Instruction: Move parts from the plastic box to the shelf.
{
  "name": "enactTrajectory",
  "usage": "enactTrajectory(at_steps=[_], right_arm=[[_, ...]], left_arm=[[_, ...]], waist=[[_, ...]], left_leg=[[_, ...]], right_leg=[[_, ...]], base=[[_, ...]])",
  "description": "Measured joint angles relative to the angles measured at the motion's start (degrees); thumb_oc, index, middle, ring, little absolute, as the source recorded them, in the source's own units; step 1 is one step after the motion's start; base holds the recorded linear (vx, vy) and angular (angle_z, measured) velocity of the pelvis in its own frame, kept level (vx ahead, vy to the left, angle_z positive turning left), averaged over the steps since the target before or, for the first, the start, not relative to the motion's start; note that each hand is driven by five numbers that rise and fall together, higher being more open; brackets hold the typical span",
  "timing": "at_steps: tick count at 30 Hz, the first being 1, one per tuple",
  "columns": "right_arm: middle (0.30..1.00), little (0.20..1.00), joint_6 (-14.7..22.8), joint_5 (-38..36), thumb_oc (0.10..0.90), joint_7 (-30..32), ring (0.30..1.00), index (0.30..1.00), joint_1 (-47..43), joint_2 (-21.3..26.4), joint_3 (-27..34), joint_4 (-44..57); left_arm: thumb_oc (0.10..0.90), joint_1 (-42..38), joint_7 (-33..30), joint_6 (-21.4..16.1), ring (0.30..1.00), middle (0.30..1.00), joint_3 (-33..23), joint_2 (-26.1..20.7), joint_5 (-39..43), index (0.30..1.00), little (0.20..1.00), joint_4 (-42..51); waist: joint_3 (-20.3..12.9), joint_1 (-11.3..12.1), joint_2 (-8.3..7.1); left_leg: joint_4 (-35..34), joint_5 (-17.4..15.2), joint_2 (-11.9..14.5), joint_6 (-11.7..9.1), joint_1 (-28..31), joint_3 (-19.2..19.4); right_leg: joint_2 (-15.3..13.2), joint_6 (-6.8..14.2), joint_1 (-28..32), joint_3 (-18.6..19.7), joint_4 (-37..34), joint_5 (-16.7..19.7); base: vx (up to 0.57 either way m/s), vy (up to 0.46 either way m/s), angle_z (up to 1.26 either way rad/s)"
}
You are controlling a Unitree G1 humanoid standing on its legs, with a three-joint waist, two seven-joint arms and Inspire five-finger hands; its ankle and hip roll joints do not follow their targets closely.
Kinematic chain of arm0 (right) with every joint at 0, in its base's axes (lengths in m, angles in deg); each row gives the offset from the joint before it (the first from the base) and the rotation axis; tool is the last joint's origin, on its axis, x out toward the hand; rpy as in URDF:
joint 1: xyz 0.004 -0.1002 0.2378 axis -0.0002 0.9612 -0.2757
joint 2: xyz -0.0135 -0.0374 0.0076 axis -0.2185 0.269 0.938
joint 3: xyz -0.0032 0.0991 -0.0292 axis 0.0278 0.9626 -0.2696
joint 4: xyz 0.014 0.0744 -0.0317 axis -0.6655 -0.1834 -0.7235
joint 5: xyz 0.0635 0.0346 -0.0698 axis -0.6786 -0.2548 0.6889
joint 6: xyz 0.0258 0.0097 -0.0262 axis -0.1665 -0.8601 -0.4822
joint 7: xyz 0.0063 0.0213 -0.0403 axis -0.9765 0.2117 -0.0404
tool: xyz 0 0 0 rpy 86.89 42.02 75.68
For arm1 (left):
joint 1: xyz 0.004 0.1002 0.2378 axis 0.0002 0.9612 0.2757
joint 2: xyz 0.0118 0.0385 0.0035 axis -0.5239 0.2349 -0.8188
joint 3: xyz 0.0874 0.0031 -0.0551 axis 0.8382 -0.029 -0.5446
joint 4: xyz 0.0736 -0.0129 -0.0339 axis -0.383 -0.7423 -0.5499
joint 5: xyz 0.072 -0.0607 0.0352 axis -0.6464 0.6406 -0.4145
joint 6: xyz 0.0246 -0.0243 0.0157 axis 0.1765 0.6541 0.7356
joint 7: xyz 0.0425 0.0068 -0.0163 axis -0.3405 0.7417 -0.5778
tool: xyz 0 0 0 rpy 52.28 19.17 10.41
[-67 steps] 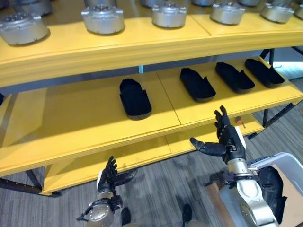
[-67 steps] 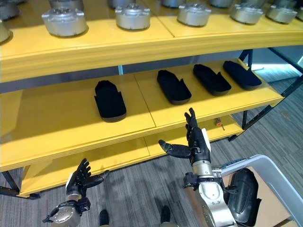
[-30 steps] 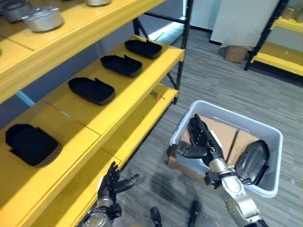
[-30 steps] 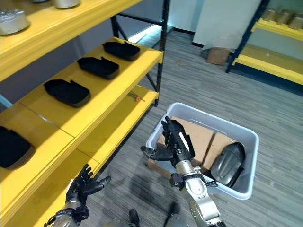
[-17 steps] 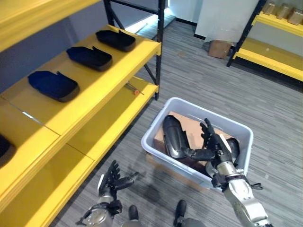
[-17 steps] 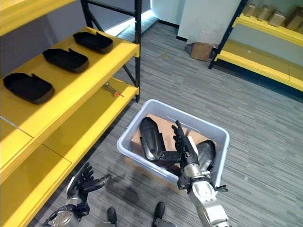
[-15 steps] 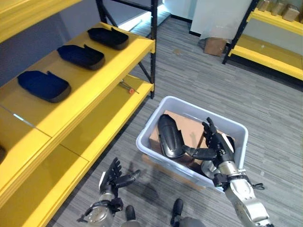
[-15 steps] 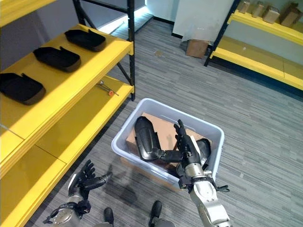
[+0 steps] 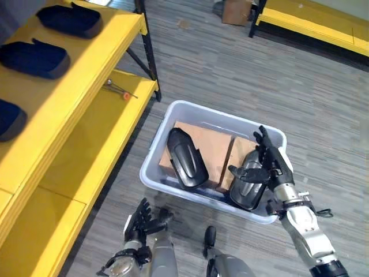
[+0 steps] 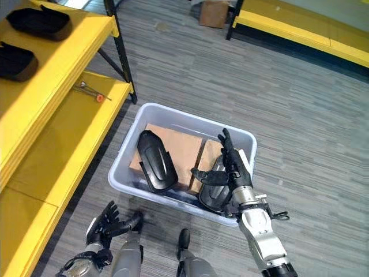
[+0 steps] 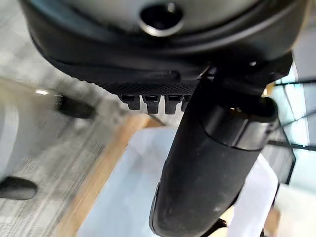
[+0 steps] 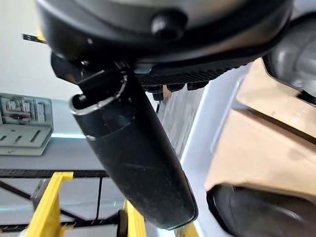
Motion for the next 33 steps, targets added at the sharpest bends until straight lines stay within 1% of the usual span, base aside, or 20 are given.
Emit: enactTrajectory(at_steps=[1, 2, 3, 4, 6, 7, 8, 9, 10, 13, 14, 16, 18, 21, 22, 23, 25, 29, 31, 33], right_arm=[[1.0, 1.0, 0.0, 0.86, 0.9, -0.02, 1.0, 1.0, -0.94, 0.34, -0.19, 0.03], [1.0, 1.0, 0.0, 1.75, 0.9, -0.03, 1.0, 1.0, -1.63, 0.76, -0.41, 0.05], [1.0, 1.0, 0.01, 3.32, 0.9, -0.03, 1.0, 1.0, -1.73, 1.43, -0.47, 0.05], [1.0, 1.0, 0.01, 5.14, 0.9, -0.03, 1.0, 1.0, -1.95, 3.18, -0.92, 0.05], [1.0, 1.0, 0.13, 8.9, 0.9, -0.21, 1.0, 1.0, -2.05, 6.8, -1.02, 0.01], [1.0, 1.0, 0.06, 10.42, 0.9, -0.03, 1.0, 1.0, -2.37, 7.49, -0.95, -0.53], [1.0, 1.0, -0.01, 11.82, 0.9, -0.01, 1.0, 1.0, -2.69, 7.72, -0.95, -0.81], [1.0, 1.0, 0.0, 14.82, 0.9, 0.08, 1.0, 1.0, -3.63, 9.21, -1.16, -0.84], [1.0, 1.0, 0.09, 16.26, 0.9, 0.09, 1.0, 1.0, -4.23, 10.28, -1.31, -0.83], [1.0, 1.0, 0.0, 24.17, 0.9, 1.29, 1.0, 1.0, -7.53, 16.77, -1.52, -0.9], [1.0, 1.0, -0.09, 29.08, 0.9, 1.63, 1.0, 1.0, -8.62, 19.22, -1.56, -1.23], [1.0, 1.0, -0.1, 33.33, 0.9, 1.65, 1.0, 1.0, -9.2, 20.71, -1.73, -1.24], [1.0, 1.0, -0.13, 36.39, 0.9, 1.73, 1.0, 1.0, -10.12, 20.97, -2.12, -1.24], [1.0, 1.0, 0.05, 42.08, 0.9, 1.23, 1.0, 1.0, -12.27, 23.99, -5.0, -1.02], [1.0, 1.0, 0.11, 44.7, 0.9, 0.86, 1.0, 1.0, -14.04, 26.58, -8.25, -0.66], [1.0, 1.0, 0.26, 45.85, 0.9, 0.48, 1.0, 1.0, -14.75, 27.55, -9.48, -0.49], [1.0, 1.0, 1.18, 47.98, 0.9, -0.53, 1.0, 1.0, -15.79, 28.12, -11.22, -0.24], [1.0, 1.0, 1.76, 51.42, 0.9, -1.94, 1.0, 1.0, -19.28, 28.16, -15.8, -0.12], [1.0, 1.0, 2.49, 53.72, 0.9, -3.55, 1.0, 1.0, -20.97, 28.17, -18.78, 0.4], [1.0, 1.0, 2.48, 54.71, 0.9, -4.58, 1.0, 1.0, -23.73, 28.16, -22.37, 0.46]], left_arm=[[0.9, -0.67, -0.04, -0.1, 1.0, 1.0, -0.01, -0.99, -0.52, 1.0, 1.0, 0.37], [0.9, -1.65, -0.05, -0.19, 1.0, 1.0, -0.27, -1.9, -0.52, 1.0, 1.0, 0.44], [0.9, -2.48, -0.16, -0.34, 1.0, 1.0, -0.48, -2.84, -0.49, 1.0, 1.0, 0.67], [0.9, -3.13, -0.21, -0.94, 1.0, 1.0, -0.56, -4.0, -0.5, 1.0, 1.0, 1.49], [0.9, -3.73, -0.17, -2.5, 1.0, 1.0, -1.57, -5.76, -0.5, 1.0, 1.0, 3.98], [0.9, -3.93, -0.16, -2.91, 1.0, 1.0, -2.38, -6.96, -0.51, 1.0, 1.0, 4.82], [0.9, -4.05, -0.12, -2.92, 1.0, 1.0, -2.66, -7.23, -0.5, 1.0, 1.0, 4.79], [0.9, -3.93, -0.15, -3.03, 1.0, 1.0, -2.36, -7.98, -0.5, 1.0, 1.0, 4.8], [0.9, -3.87, -0.12, -3.07, 1.0, 1.0, -2.35, -8.3, -0.5, 1.0, 1.0, 4.8], [0.9, -3.82, -0.1, -3.01, 1.0, 1.0, -1.17, -7.92, -0.5, 1.0, 1.0, 4.75], [0.9, -3.82, -0.07, -2.67, 1.0, 1.0, 0.0, -7.87, -0.5, 1.0, 1.0, 4.71], [0.9, -3.8, -0.05, -2.62, 1.0, 1.0, 0.57, -7.84, -0.5, 1.0, 1.0, 4.71], [0.9, -4.0, -0.09, -2.63, 1.0, 1.0, 0.49, -7.86, -0.52, 1.0, 1.0, 4.78], [0.9, -5.37, -0.14, -2.63, 1.0, 1.0, -0.08, -7.89, -0.8, 1.0, 1.0, 4.82], [0.9, -6.28, -0.29, -2.67, 1.0, 1.0, -0.4, -7.91, -0.97, 1.0, 1.0, 4.82], [0.9, -6.55, -0.29, -2.67, 1.0, 1.0, -0.33, -7.9, -0.99, 1.0, 1.0, 4.86], [0.9, -6.51, -0.18, -2.67, 1.0, 1.0, -0.2, -7.89, -1.01, 1.0, 1.0, 5.06], [0.9, -6.66, -0.36, -2.57, 1.0, 1.0, -0.18, -7.89, -1.01, 1.0, 1.0, 5.11], [0.9, -6.67, -0.37, -2.46, 1.0, 1.0, -0.14, -7.89, -1.0, 1.0, 1.0, 5.14], [0.9, -6.96, -0.45, -2.43, 1.0, 1.0, 0.22, -7.89, -1.01, 1.0, 1.0, 5.16]], waist=[[0.15, 0.14, -0.22], [0.32, 0.19, -0.29], [0.36, 0.11, -0.31], [0.83, 0.15, -0.32], [2.16, 0.17, -0.53], [2.9, 0.53, -0.73], [3.44, 0.88, -0.77], [4.58, 1.17, -0.76], [5.08, 1.2, -0.71], [7.7, 1.31, -0.6], [9.07, 1.25, -0.79], [9.32, 1.21, -0.96], [9.39, 1.22, -1.09], [9.5, 0.85, -1.24], [9.69, 0.86, -1.55], [9.72, 0.89, -1.62], [9.74, 0.96, -1.65], [9.78, 1.34, -1.72], [9.79, 1.91, -1.75], [9.79, 1.97, -1.75]], left_leg=[[-0.12, -0.11, -1.01, 0.62, -0.02, 1.31], [-0.06, -0.18, -2.49, 1.22, -0.02, 2.26], [-0.03, -0.48, -3.67, 1.74, -0.01, 2.71], [-0.03, -0.66, -4.77, 2.0, -0.03, 2.83], [0.0, -0.81, -6.09, 2.18, -0.79, 2.64], [-0.01, -0.89, -6.52, 2.35, -1.21, 2.56], [0.01, -0.94, -6.64, 2.51, -1.22, 2.62], [0.03, -1.13, -6.7, 2.82, -1.38, 2.73], [0.08, -1.14, -6.69, 2.91, -1.7, 2.76], [0.14, -0.52, -6.31, 3.39, -3.91, 2.83], [0.15, -0.5, -5.99, 3.36, -3.93, 2.74], [0.15, -0.52, -5.61, 3.33, -4.09, 2.75], [0.14, -0.55, -5.17, 3.29, -4.08, 2.76], [0.14, -0.48, -4.51, 3.12, -4.15, 2.66], [0.14, -0.41, -4.1, 2.82, -4.18, 2.6], [0.13, -0.38, -3.98, 2.69, -4.19, 2.55], [0.11, -0.37, -3.77, 2.54, -4.33, 2.5], [0.11, -0.12, -3.44, 2.21, -5.37, 2.47], [0.1, -0.05, -3.27, 2.1, -5.51, 2.11], [0.11, 0.02, -3.25, 2.02, -5.68, 1.82]], right_leg=[[-1.24, 0.34, -0.74, 0.16, 0.74, -0.13], [-2.97, 1.47, -0.93, -0.04, 0.91, -0.24], [-4.32, 2.23, -1.01, -0.05, 0.85, -0.21], [-5.5, 2.83, -1.09, -0.07, 0.82, -0.26], [-6.86, 3.66, -1.0, -1.48, -0.22, 0.11], [-7.32, 4.4, -0.81, -2.4, -1.33, 0.76], [-7.39, 4.55, -0.61, -2.46, -1.83, 1.04], [-7.42, 4.64, -0.97, -2.41, -2.13, 1.17], [-7.38, 4.63, -1.35, -2.31, -2.03, 1.19], [-6.91, 4.7, -2.78, -2.25, -2.97, 2.42], [-6.55, 4.6, -2.79, -2.34, -3.14, 2.5], [-6.15, 4.54, -2.91, -2.33, -3.29, 2.51], [-5.71, 4.43, -2.87, -2.41, -3.41, 2.48], [-5.09, 4.21, -2.71, -2.6, -3.82, 2.57], [-4.66, 4.14, -2.77, -2.67, -3.83, 2.62], [-4.55, 4.08, -2.78, -2.71, -3.83, 2.61], [-4.35, 3.87, -2.88, -2.79, -3.84, 2.62], [-4.02, 3.57, -3.95, -2.77, -3.83, 2.84], [-3.8, 3.51, -3.92, -3.11, -3.83, 2.8], [-3.74, 3.48, -3.92, -3.41, -3.84, 2.79]], base=[[-0.06, 0.141, -0.86], [-0.07, 0.118, -0.28], [-0.07, 0.082, -0.1], [-0.05, 0.049, 0.03], [-0.04, 0.041, 0.14], [-0.06, 0.065, 0.14], [-0.05, 0.044, 0.04], [-0.06, 0.017, -0.04], [-0.04, -0.014, -0.07], [-0.03, -0.034, -0.05], [-0.02, -0.037, -0.02], [-0.02, -0.042, -0.03], [-0.01, -0.045, -0.04], [-0.01, -0.065, -0.02], [0.0, -0.062, -0.01], [0.0, -0.055, 0.0], [0.0, -0.039, 0.0], [0.0, -0.033, -0.01], [0.0, -0.027, 0.06], [0.0, -0.014, 0.07]])
